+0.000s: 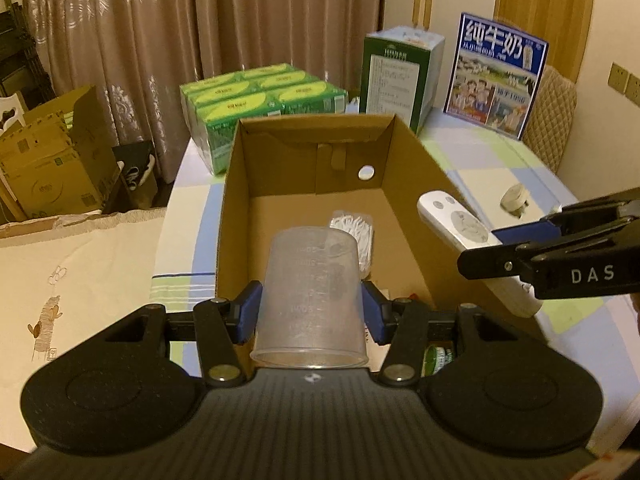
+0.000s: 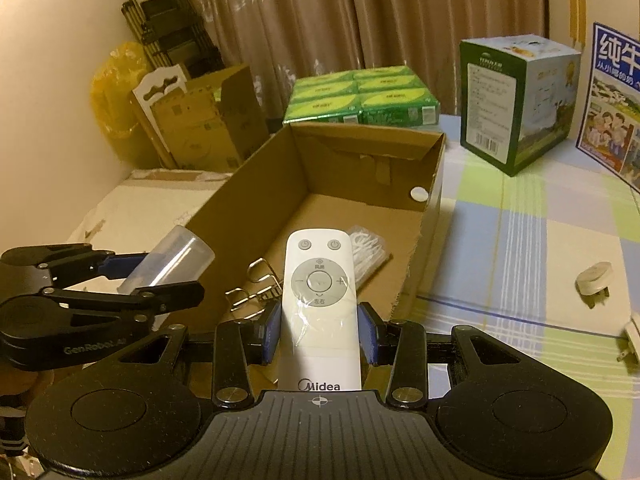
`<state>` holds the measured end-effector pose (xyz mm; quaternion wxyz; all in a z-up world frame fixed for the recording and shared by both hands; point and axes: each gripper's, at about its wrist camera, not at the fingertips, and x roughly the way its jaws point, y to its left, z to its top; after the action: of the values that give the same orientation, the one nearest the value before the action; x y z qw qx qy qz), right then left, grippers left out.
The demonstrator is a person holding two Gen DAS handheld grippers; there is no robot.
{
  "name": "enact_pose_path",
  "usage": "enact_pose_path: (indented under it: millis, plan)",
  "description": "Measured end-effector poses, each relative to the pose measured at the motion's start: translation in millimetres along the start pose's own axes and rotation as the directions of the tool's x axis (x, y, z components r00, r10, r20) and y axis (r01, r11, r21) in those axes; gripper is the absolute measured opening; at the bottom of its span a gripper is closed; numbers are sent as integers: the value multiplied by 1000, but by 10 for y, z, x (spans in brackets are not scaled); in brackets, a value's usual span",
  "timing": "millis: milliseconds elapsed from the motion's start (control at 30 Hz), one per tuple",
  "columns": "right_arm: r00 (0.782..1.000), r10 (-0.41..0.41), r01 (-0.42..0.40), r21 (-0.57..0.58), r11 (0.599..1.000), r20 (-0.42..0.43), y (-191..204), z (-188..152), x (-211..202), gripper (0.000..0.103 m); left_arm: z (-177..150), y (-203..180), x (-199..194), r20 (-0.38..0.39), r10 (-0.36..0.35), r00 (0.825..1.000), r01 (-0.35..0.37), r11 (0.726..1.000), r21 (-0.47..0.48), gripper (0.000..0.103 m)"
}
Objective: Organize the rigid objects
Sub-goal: 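Open the left tool to drop the cup into the box while the right tool releases the remote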
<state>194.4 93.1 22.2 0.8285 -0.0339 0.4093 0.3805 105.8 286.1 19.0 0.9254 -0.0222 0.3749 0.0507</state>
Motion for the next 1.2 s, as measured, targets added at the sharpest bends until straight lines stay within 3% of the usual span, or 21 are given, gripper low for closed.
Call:
enact_pose_path:
  millis: [500, 600, 1200]
  plan:
    - [1000, -4, 4, 4, 1000, -13, -13, 3, 205, 37, -61, 0, 301, -33, 5, 999, -4, 1000, 26, 48]
    - [1000, -4, 4, 7, 1000, -12, -9, -2, 201, 37, -47, 19, 294, -34, -1, 999, 1, 1000, 3, 53]
    - [1000, 6, -6, 31, 1000, -7, 16, 3, 155, 37, -31, 42, 59, 1, 10, 1000, -10, 1000, -2, 53]
